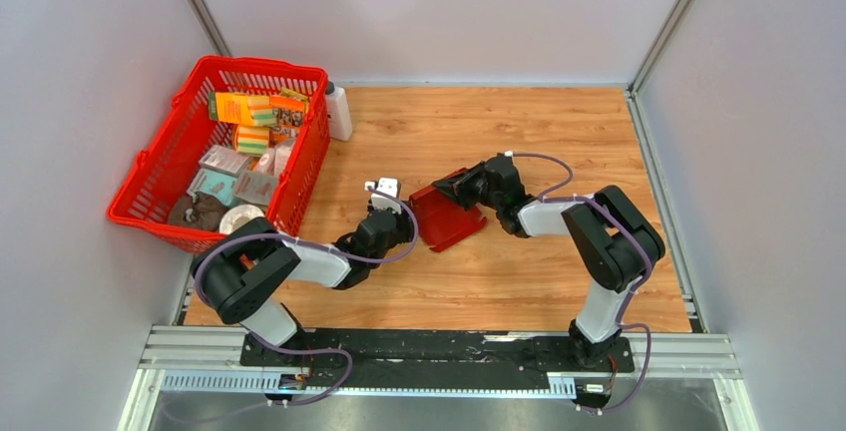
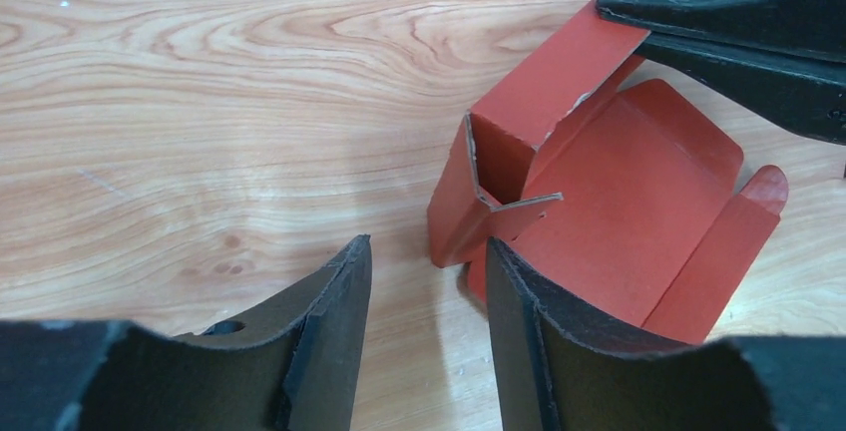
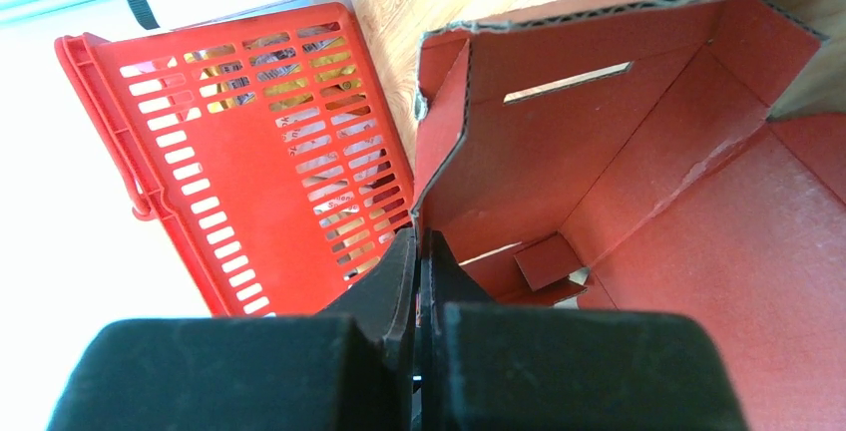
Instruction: Fold the paper box
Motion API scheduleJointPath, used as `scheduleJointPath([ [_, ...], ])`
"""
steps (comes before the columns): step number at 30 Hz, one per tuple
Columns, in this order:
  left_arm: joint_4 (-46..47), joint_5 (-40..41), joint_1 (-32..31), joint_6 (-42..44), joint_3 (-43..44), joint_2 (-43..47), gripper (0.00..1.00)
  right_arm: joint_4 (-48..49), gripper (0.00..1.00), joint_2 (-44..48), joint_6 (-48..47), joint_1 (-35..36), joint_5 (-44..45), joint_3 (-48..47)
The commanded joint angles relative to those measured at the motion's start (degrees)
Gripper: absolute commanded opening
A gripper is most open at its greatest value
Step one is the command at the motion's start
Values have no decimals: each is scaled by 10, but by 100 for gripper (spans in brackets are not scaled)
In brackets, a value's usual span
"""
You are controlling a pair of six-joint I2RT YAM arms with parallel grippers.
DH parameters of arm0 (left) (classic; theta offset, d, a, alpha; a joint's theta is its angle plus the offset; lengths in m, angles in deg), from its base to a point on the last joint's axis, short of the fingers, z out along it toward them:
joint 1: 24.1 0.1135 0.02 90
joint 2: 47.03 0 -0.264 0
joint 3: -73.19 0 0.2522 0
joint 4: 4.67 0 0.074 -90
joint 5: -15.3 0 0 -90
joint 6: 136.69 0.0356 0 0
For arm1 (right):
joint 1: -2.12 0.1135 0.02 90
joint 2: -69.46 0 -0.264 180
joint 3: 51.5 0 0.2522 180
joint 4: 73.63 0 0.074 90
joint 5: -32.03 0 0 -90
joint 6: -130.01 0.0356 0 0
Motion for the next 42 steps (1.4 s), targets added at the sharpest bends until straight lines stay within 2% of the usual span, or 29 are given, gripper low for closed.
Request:
scheduleJointPath([
  [1, 56, -22, 1, -4, 20, -21, 52, 3, 0, 17, 9, 5, 12, 6],
  [7, 52, -16, 1, 4, 67, -54, 35, 6, 0, 18, 23, 9, 10, 12],
  [10, 50, -4, 1, 5, 77, -64, 30, 6, 0, 19, 29, 10, 8, 14],
  [12, 38, 13, -2, 13, 87, -67, 31, 8, 0, 21, 32, 11, 9, 16],
  [13, 26, 26, -4, 13, 91, -67, 36, 6, 0, 20, 34, 11, 9, 16],
  [20, -45, 113, -42, 38, 126, -55, 47, 2, 0, 21, 34, 12, 12, 17],
  [25, -105, 165, -44, 8, 151, -62, 41, 1, 0, 23, 34, 12, 13, 18],
  [30, -149, 205, -45, -10, 176, -79, 40, 4, 0, 25, 38, 14, 10, 19],
  [32, -161, 223, -48, -10, 191, -95, 34, 3, 0, 23, 40, 15, 10, 19],
  [34, -191, 249, -48, -28, 206, -104, 21, 2, 0, 22, 41, 17, 9, 19],
  [36, -209, 272, -48, -41, 226, -117, 16, 2, 0, 19, 41, 16, 6, 18],
  [38, -234, 284, -48, -51, 238, -126, 8, 2, 0, 18, 42, 16, 5, 19],
  [42, -216, 273, -48, -45, 226, -125, 4, -3, 0, 18, 34, 16, 3, 17],
])
